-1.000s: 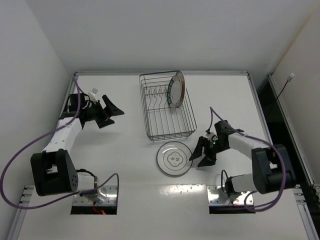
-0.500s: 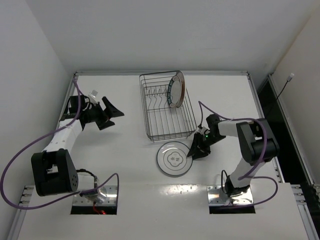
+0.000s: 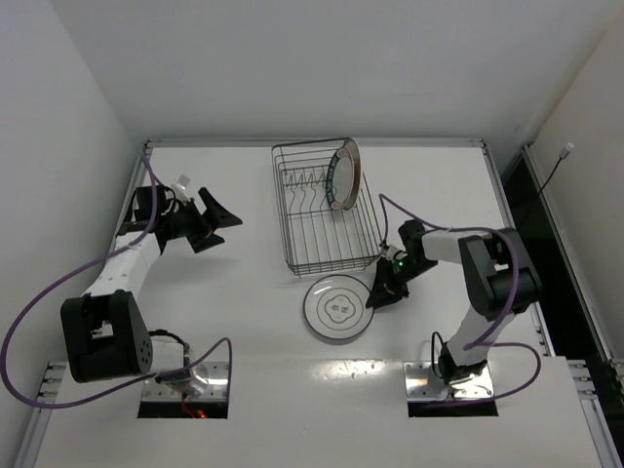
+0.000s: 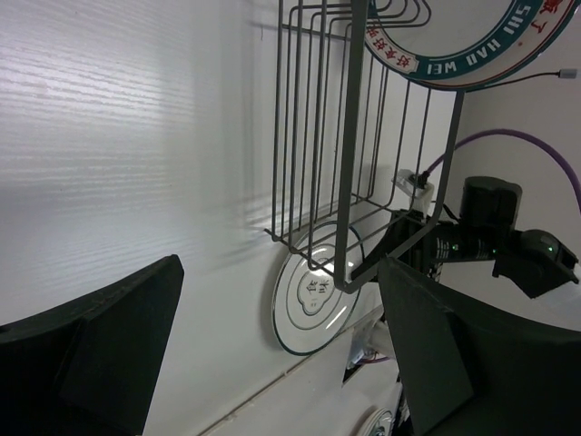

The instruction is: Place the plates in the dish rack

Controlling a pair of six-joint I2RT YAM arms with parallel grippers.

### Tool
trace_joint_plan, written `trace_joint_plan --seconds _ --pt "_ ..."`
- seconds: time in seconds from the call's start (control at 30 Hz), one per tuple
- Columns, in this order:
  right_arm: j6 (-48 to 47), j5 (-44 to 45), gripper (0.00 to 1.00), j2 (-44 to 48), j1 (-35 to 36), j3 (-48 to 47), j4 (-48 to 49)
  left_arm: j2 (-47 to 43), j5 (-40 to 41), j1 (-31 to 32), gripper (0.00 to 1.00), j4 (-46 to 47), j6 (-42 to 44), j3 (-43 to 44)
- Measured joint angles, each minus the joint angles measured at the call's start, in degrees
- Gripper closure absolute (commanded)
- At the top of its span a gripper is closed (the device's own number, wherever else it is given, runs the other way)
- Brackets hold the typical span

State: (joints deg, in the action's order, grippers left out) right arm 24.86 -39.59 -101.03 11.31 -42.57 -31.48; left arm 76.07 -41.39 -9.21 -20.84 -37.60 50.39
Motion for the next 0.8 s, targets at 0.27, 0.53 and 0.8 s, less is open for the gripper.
trace_joint_plan --seconds 0.27,0.53,0.8 --pt "2.6 5.4 0.99 18.9 6.2 -0.4 -8.8 -1.5 0.6 0.0 0.13 0.7 -1.7 0.0" --pt "2.8 15.2 1.00 31.1 9.5 -18.4 -23.8 -4.7 1.5 0.0 0.13 4.0 -4.4 0.0" --pt "2.6 26.9 1.00 23.1 9.6 -52.2 -31.5 -4.7 1.8 0.0 0.13 4.7 -5.1 -0.2"
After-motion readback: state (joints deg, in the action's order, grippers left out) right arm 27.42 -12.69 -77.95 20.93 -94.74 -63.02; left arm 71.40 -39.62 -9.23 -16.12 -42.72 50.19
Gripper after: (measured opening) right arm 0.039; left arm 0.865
